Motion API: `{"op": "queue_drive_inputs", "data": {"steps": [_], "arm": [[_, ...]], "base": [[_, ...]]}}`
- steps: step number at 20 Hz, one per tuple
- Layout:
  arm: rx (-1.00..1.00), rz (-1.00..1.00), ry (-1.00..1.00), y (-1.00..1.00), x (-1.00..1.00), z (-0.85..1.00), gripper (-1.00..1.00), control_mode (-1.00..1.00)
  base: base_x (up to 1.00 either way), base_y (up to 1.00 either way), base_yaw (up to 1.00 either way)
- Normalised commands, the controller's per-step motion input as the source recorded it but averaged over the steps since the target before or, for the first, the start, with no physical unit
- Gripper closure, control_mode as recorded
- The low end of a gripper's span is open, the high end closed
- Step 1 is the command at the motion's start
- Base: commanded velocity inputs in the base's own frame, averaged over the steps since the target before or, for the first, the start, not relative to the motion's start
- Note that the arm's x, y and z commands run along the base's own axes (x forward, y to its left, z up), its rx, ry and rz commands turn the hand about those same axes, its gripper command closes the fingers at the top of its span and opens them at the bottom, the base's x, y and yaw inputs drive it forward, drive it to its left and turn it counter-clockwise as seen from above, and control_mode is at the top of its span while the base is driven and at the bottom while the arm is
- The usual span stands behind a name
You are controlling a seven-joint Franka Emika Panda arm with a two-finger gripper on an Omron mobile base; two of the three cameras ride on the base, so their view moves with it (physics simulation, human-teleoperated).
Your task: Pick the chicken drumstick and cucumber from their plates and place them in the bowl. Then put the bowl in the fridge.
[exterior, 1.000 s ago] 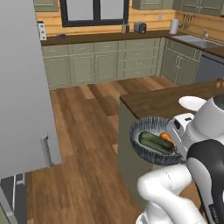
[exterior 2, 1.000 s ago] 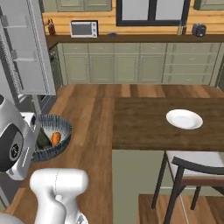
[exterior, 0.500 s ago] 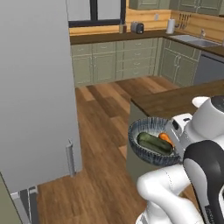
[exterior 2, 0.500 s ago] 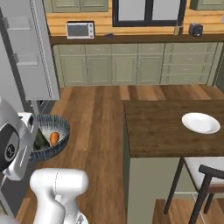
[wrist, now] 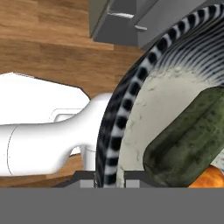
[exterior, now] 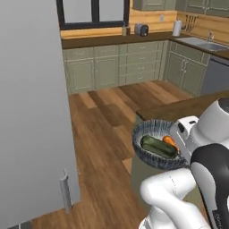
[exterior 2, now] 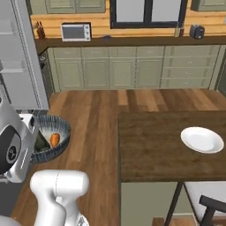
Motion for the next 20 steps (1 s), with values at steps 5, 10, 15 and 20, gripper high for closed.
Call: {"op": "queue_drive_inputs", "data": {"steps": [5, 10, 15, 20], "arm": [[0.00, 0.00, 0.00, 0.00, 0.00, 0.00, 1.00, 1.00], [0.00, 0.00, 0.00, 0.00, 0.00, 0.00, 1.00, 1.00], [0.00, 0.00, 0.00, 0.00, 0.00, 0.00, 1.00, 1.00], [0.00, 0.00, 0.00, 0.00, 0.00, 0.00, 1.00, 1.00]], "base": [[0.88, 0.04, 0.00], [0.66, 0.00, 0.06], [0.51, 0.00, 0.09], [0.50, 0.00, 0.03]]}}
